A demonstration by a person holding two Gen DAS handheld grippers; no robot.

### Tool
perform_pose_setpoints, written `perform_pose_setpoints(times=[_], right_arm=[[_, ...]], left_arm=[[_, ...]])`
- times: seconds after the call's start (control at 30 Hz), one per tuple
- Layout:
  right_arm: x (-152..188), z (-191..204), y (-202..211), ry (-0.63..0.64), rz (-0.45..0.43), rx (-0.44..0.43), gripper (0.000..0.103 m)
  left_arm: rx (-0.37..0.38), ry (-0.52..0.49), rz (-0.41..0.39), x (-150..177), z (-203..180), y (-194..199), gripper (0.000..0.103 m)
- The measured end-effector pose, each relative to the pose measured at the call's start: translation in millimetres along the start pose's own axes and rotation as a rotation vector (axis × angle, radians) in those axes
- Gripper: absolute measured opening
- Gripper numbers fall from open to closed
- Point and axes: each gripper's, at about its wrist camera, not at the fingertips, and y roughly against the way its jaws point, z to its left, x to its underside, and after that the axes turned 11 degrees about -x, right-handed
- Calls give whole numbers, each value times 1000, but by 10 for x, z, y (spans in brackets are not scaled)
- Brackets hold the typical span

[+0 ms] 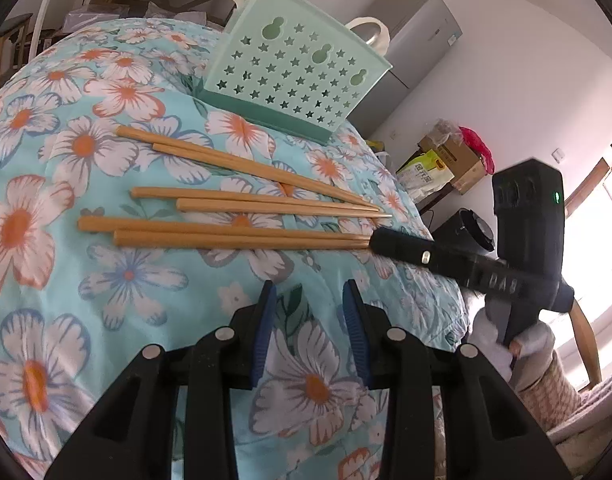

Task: Organize utensils
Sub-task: 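Bring the open right tool toward the wooden chopsticks beside the left tool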

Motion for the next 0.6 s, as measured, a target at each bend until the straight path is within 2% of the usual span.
perform_pose_setpoints(times=[0.13,0.27,0.3,0.6], right_arm=[[-120,23,-81,44,2,20,37],[-124,-53,-217,48,45,67,37],[-91,-86,-251,29,71,53,37],[109,27,-49,13,89,-13,37]], left_arm=[[-7,11,-14,37,20,78,33],[-15,1,-11,62,14,97,33],[-16,-2,-11,62,13,101,33],[-10,-8,-1,67,26,65,33]])
